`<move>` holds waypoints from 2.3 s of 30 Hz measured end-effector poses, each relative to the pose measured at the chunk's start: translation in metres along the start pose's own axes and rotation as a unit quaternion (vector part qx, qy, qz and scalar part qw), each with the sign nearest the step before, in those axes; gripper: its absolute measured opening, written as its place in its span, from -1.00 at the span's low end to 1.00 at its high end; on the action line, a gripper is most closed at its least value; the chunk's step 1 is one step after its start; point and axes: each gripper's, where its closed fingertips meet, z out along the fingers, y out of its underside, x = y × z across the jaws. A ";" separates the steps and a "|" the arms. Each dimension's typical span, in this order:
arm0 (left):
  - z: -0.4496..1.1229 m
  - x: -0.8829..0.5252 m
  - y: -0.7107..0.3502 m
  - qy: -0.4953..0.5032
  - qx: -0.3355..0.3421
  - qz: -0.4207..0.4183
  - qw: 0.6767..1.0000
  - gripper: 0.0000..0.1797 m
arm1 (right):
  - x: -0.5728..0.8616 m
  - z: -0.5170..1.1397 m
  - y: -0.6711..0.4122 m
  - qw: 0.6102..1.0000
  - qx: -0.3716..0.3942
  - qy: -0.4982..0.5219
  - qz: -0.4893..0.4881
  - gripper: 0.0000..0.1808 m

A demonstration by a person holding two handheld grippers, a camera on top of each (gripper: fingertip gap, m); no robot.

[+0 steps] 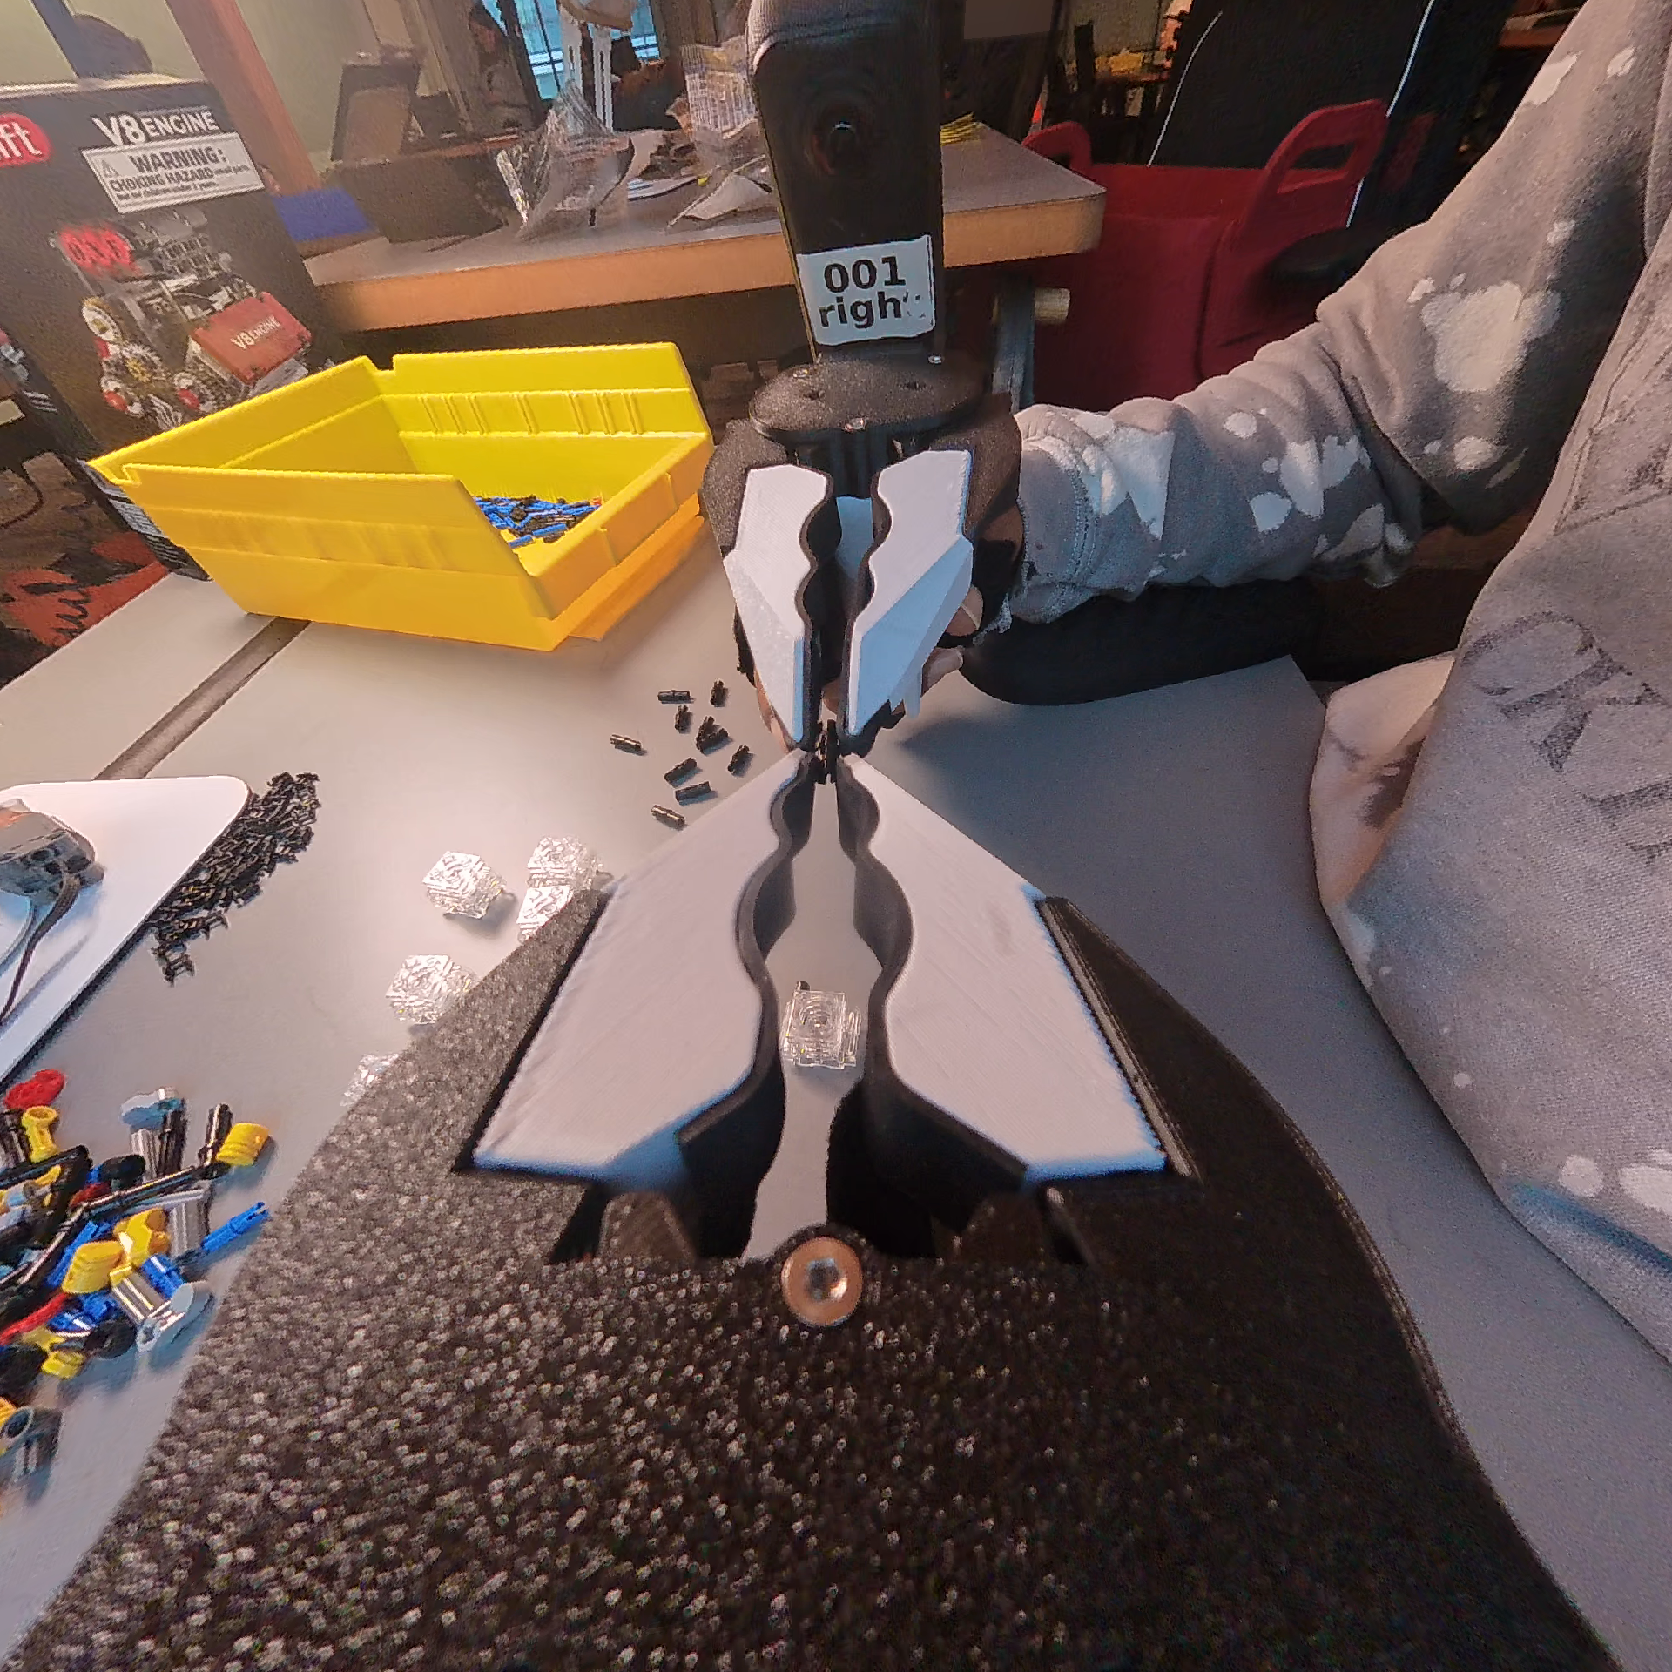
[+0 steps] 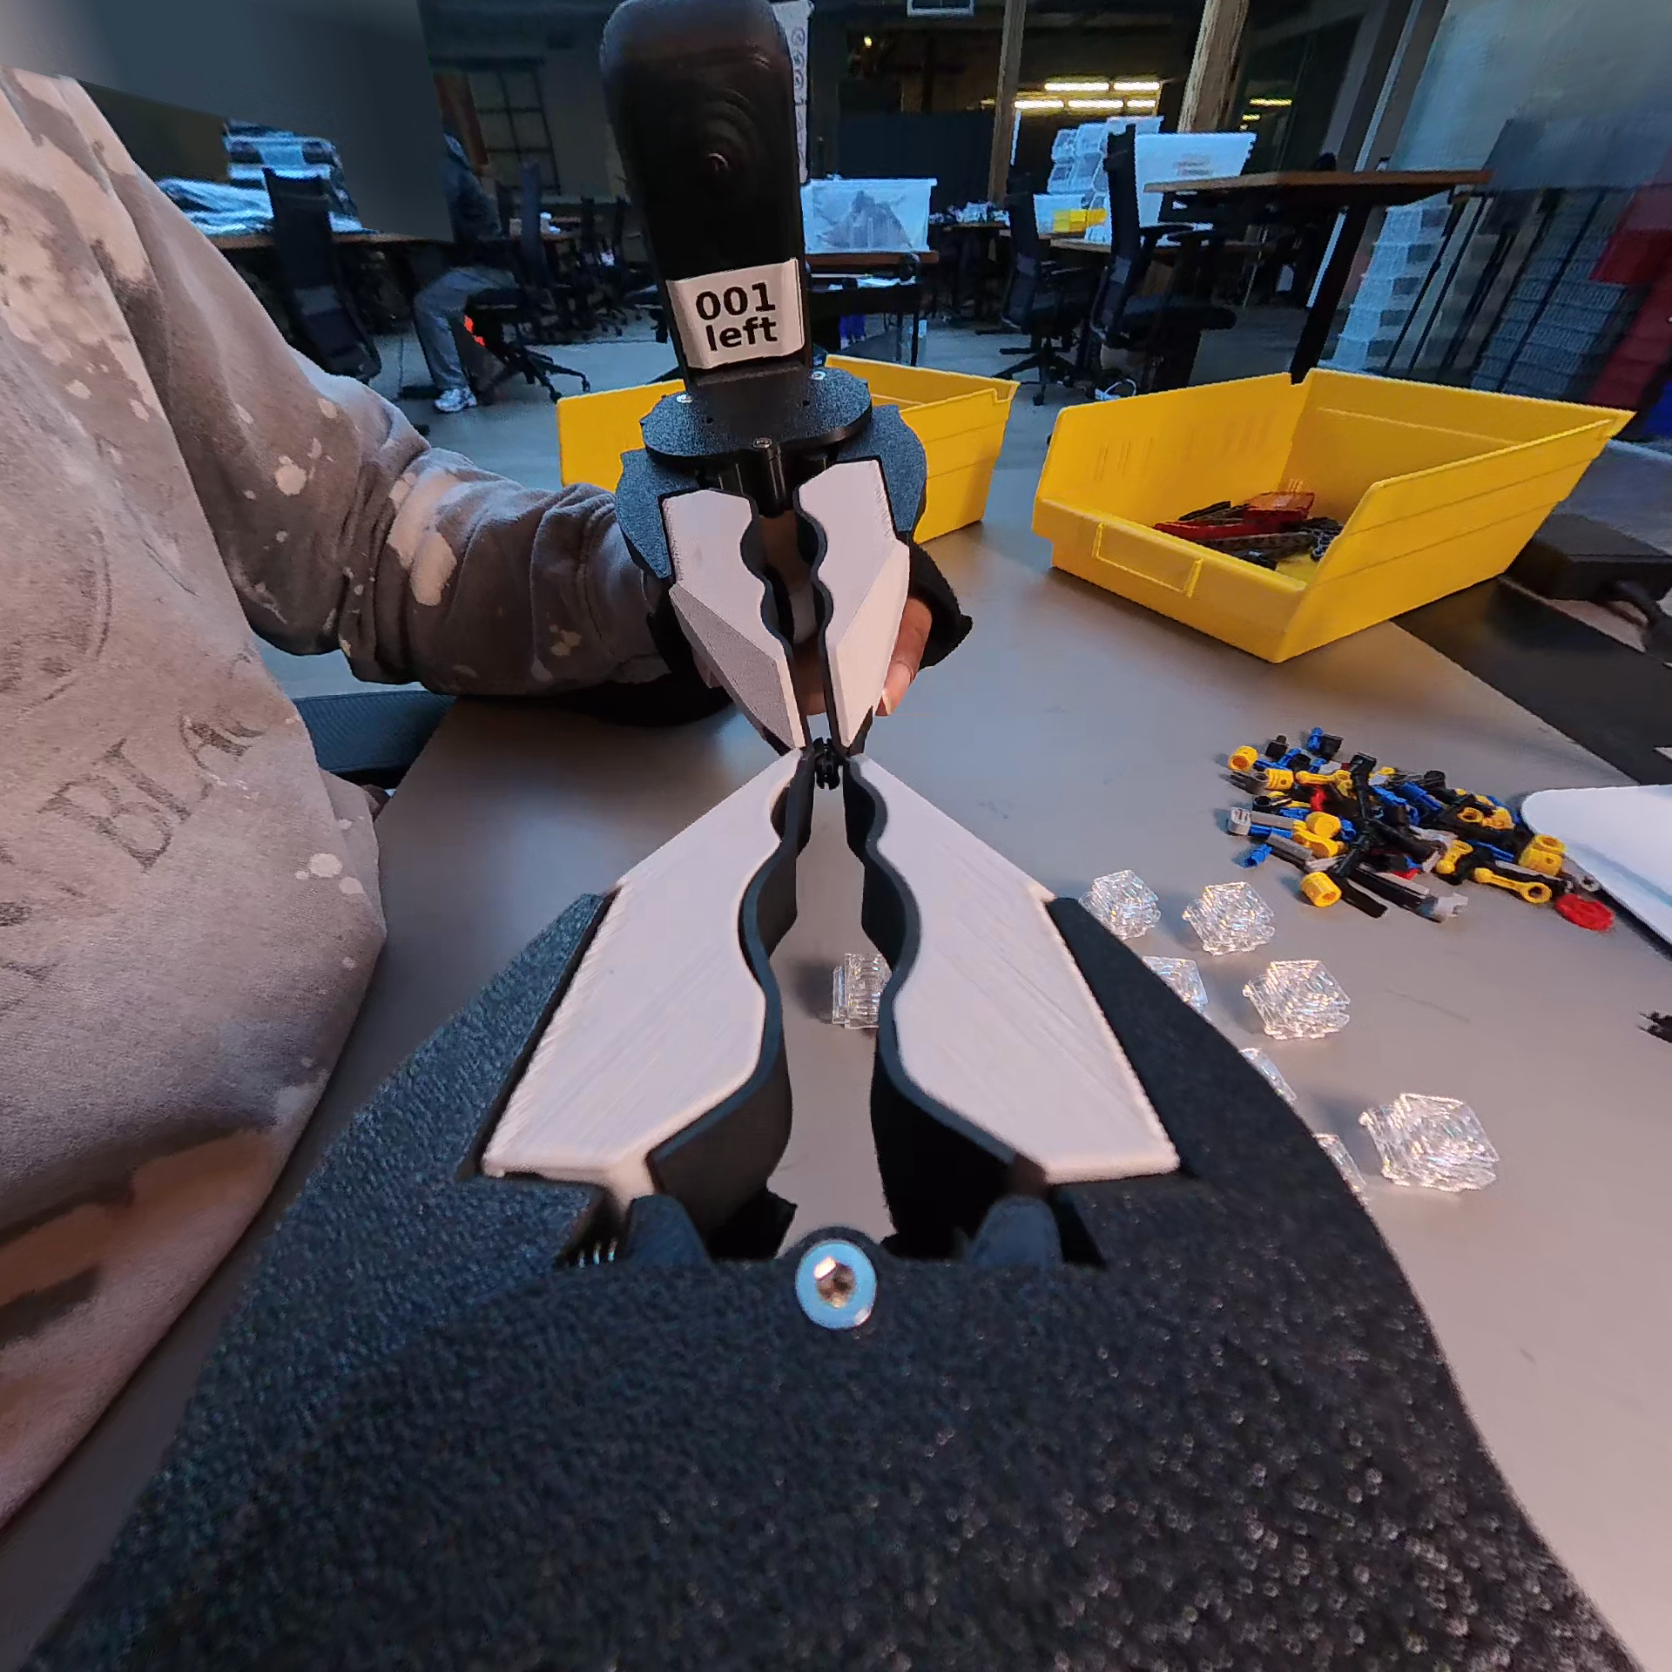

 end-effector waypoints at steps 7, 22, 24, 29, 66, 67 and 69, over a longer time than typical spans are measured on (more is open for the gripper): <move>0.000 0.000 0.000 0.000 -0.001 0.000 1.000 -0.98 | 0.000 0.000 0.000 1.000 0.001 0.000 -0.001 -0.95; -0.001 -0.006 0.072 0.037 -0.161 -0.114 0.980 -0.55 | 0.016 -0.008 0.015 0.998 -0.047 0.034 -0.009 -0.96; 0.003 -0.002 0.090 0.038 -0.210 -0.111 0.971 -0.55 | 0.017 -0.008 0.018 0.998 -0.055 0.036 -0.011 -0.96; 0.012 0.002 0.107 0.021 -0.271 -0.069 0.960 -0.64 | 0.016 -0.004 0.031 0.995 -0.089 0.035 -0.019 -0.96; 0.013 -0.009 0.044 -0.042 -0.127 -0.006 0.991 -0.76 | 0.003 -0.003 0.039 0.992 -0.127 0.008 -0.009 -0.97; 0.015 -0.007 0.045 -0.041 -0.137 0.000 0.990 -0.76 | 0.001 -0.003 0.040 0.991 -0.131 0.002 -0.007 -0.97; 0.015 -0.009 0.049 -0.052 -0.149 0.010 0.987 -0.76 | 0.005 -0.002 0.047 0.988 -0.154 0.018 -0.025 -0.97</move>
